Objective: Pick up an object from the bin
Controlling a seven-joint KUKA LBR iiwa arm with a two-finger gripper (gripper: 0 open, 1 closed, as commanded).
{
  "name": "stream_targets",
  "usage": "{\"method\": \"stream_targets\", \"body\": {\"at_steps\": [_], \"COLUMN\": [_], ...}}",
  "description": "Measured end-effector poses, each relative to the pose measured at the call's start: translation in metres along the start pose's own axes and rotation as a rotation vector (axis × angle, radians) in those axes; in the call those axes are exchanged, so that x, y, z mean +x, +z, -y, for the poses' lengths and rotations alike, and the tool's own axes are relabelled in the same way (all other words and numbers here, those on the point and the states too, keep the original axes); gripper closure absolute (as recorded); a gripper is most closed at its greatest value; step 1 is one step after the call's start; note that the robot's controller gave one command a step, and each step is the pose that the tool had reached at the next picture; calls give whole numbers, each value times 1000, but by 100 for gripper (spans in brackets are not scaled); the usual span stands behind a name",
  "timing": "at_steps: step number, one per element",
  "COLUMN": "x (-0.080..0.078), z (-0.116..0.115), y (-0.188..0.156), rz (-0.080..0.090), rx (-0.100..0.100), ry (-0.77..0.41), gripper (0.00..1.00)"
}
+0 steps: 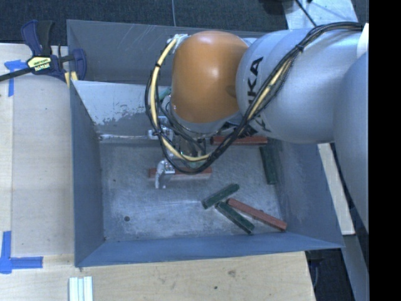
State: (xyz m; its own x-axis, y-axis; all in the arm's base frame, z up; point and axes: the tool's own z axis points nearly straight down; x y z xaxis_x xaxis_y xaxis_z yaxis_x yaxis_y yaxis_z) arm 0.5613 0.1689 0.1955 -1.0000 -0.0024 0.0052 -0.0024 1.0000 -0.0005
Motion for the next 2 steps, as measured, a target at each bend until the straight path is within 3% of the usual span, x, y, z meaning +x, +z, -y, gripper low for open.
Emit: {"method": "stream_targets", "body": {"at_steps": [1, 2], "x": [-2, -9], "z": [1, 62], "y": [-4, 84], "rz": [8, 8], "rx": [-2, -1], "ry": [2, 1], "gripper": [0, 100]}}
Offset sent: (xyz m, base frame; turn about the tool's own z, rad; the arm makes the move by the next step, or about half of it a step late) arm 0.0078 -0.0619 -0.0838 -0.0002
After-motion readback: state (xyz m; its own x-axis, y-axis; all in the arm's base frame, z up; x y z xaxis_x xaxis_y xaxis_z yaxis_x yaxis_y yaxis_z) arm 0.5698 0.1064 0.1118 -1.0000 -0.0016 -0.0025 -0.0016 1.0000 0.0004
